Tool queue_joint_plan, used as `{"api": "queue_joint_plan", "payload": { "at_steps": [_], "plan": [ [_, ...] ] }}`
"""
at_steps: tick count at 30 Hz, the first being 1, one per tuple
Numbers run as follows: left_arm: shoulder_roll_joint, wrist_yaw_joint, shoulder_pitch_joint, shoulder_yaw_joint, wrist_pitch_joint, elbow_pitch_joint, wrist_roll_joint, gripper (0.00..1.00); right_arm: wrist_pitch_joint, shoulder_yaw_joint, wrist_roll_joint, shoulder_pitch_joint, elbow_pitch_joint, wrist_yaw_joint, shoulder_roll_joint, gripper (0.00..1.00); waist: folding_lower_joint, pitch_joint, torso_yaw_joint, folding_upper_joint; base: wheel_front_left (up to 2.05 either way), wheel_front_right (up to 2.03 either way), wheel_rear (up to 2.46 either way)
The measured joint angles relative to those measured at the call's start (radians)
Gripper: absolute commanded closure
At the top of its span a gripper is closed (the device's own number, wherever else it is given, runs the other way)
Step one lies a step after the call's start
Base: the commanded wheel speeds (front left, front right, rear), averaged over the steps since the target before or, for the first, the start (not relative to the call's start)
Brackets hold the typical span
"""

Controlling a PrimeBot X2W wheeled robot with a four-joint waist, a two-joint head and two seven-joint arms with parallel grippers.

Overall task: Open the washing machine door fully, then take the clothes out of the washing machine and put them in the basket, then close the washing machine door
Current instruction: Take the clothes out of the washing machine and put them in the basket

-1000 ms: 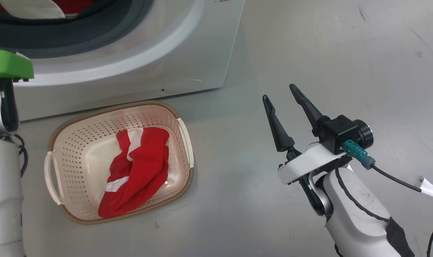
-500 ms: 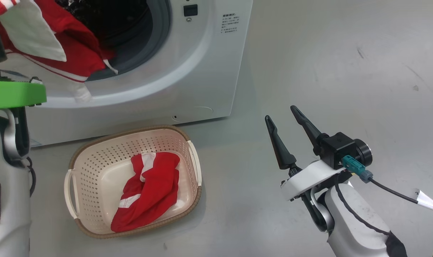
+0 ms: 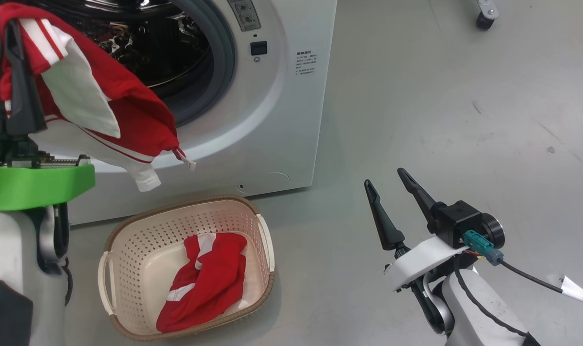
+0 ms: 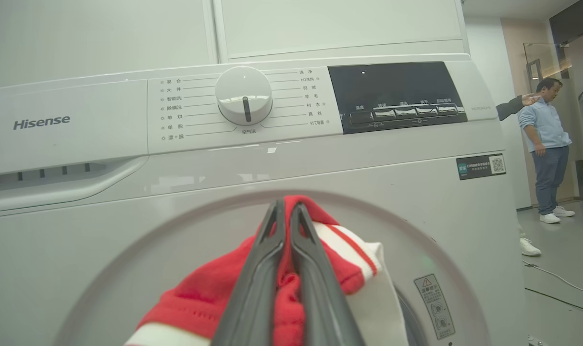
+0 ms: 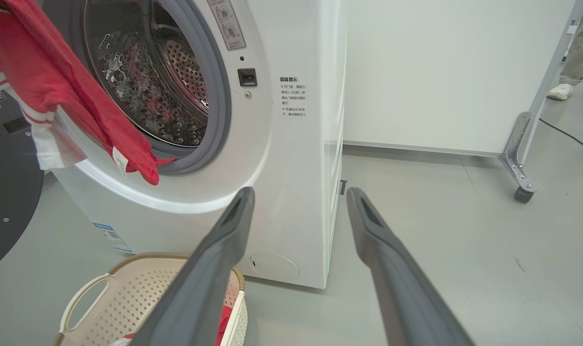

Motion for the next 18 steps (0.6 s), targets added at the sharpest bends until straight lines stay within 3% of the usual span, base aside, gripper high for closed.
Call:
{"api": "queue_joint_plan", "payload": {
  "at_steps": [18],
  "plan": [
    [-0.01,0.029,0.175,0.002,0.003,-0.158,0.008,1.0,0.0,-0.033,-0.004,0.047,-0.012,-0.006,0.001,0.0,0.0,-0.031,-0.005,0.0,0.0,0.0,0.0]
  ]
}}
